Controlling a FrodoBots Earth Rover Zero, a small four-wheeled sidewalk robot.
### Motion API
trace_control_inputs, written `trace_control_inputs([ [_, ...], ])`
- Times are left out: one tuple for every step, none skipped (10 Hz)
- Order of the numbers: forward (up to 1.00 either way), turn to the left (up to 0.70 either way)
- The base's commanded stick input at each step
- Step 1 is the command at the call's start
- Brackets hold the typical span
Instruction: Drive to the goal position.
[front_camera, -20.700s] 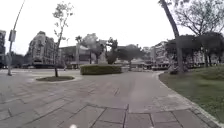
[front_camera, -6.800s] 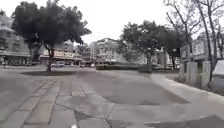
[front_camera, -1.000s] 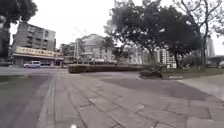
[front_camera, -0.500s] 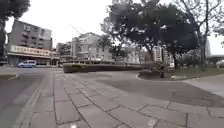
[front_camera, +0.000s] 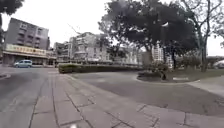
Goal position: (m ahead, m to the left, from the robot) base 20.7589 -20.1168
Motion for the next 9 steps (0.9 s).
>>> trace_control_inputs([
  [1.0, 0.0],
  [1.0, 0.0],
  [1.0, 0.0],
  [1.0, 0.0],
  [1.0, 0.0],
  [1.0, 0.0],
  [1.0, 0.0],
  [1.0, 0.0],
  [1.0, 0.0],
])
